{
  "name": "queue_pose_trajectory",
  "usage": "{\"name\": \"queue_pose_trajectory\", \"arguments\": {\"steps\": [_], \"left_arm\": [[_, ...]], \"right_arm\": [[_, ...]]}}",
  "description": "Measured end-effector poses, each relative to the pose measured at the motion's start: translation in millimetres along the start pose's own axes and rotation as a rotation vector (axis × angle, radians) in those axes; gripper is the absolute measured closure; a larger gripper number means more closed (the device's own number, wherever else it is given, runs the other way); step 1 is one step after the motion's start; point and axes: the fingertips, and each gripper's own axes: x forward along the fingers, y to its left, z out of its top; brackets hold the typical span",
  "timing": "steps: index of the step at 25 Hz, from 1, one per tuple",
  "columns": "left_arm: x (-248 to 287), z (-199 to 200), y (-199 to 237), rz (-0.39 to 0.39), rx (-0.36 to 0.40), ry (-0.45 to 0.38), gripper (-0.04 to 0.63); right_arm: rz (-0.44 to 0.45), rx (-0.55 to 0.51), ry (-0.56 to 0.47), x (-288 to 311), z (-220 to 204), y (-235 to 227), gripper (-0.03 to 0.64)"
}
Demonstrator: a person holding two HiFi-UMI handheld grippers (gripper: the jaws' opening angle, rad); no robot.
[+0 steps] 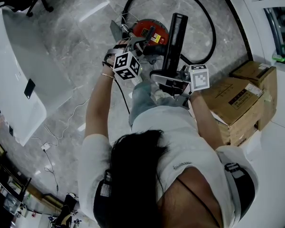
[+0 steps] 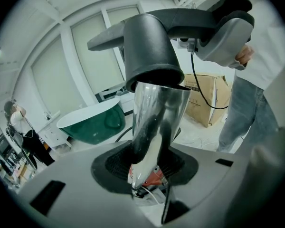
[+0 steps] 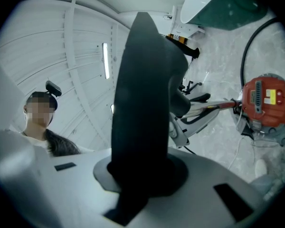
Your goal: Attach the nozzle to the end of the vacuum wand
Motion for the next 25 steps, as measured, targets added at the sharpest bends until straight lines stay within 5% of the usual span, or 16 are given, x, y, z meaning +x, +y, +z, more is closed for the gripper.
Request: {"name": "queue_pose_trajectory", "arguments": {"steps": [25], "left_arm": [[-4,-2,4,-0.005,-0.026,-0.014,0.446]], "right_arm": [[-0.124,-0.11,0.109,16,-10,-1,0.554]]}}
